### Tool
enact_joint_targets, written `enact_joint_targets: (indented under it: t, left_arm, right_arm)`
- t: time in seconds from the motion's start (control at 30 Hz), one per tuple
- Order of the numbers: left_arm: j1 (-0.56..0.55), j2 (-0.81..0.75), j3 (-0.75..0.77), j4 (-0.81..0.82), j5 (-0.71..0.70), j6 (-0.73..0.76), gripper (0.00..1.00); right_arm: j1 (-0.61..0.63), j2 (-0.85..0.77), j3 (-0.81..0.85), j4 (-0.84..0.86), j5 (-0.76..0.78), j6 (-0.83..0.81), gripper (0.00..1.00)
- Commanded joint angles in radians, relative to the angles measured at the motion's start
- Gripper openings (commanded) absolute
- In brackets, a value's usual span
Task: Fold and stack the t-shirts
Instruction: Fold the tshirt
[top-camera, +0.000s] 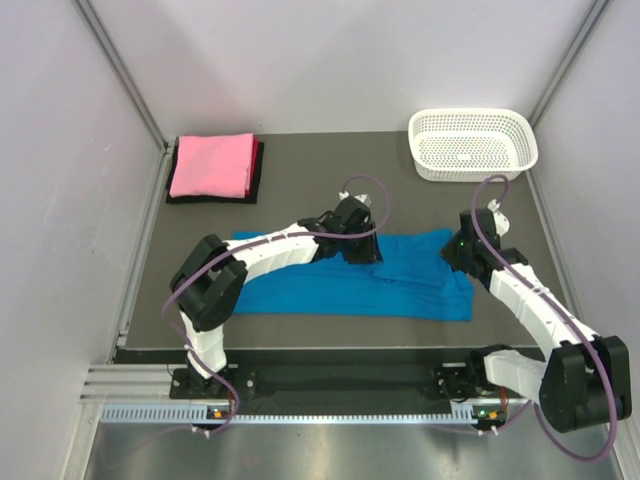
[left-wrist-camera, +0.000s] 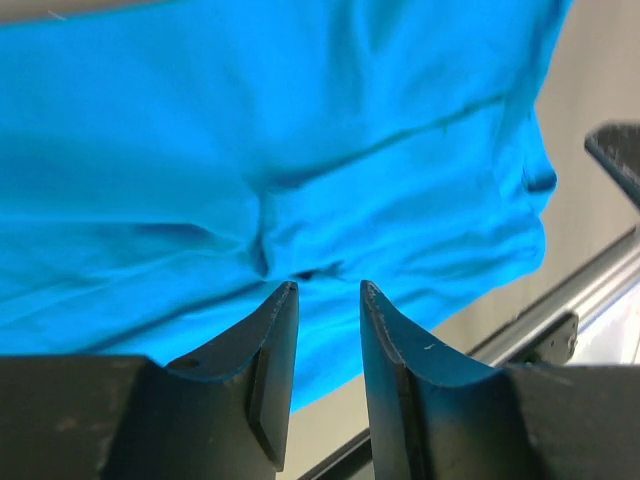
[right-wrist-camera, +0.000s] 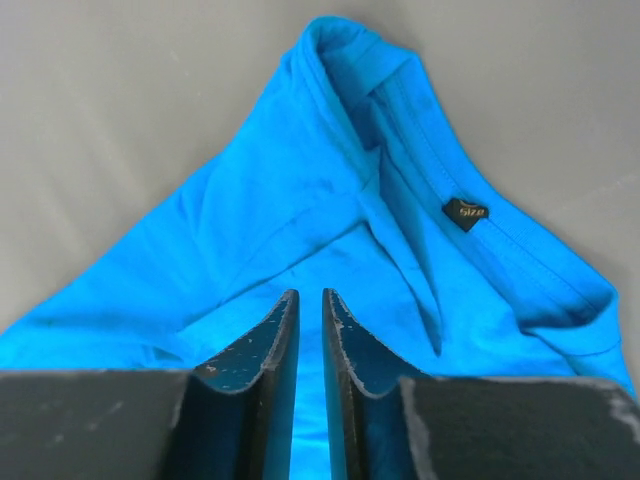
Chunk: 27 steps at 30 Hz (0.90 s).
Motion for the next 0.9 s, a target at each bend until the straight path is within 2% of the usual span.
enact_joint_targets:
  t: [0.0,0.07,0.23,0.4,0.5,0.73,0.87]
  left_arm:
    - [-0.011,-0.002,-0.021,0.081,0.056,0.035,0.36]
    - [-0.008,0.011,-0.005,0.072,0.036,0.051,0.36]
    - [0.072,0.048,0.050,0.009,0.056,0.080,0.36]
    - [0.194,0.063,0.062,-0.069,0.053,0.120,0.37]
    - [0.268,0.071,0.055,-0.083,0.059,0.135,0.37]
    - [0.376,0.117,0.049,-0.132,0.034,0.167,0.37]
    - [0.408,0.143,0.026,-0.147,0.004,0.169,0.37]
  right_arm:
    - [-0.009,-0.013,0.006,0.018,-0.032,-0.026,0.14]
    - [-0.017,0.015,0.021,0.028,-0.035,-0.052,0.16]
    - [-0.110,0.142,0.165,-0.003,-0.080,-0.205,0.29]
    - [-0.184,0.237,0.197,0.043,-0.225,-0.350,0.41]
    - [-0.217,0.286,0.200,0.092,-0.306,-0.402,0.42]
    - [-0.253,0.378,0.193,0.181,-0.380,-0.428,0.40]
    - [-0.276,0.415,0.151,0.279,-0.401,-0.401,0.28]
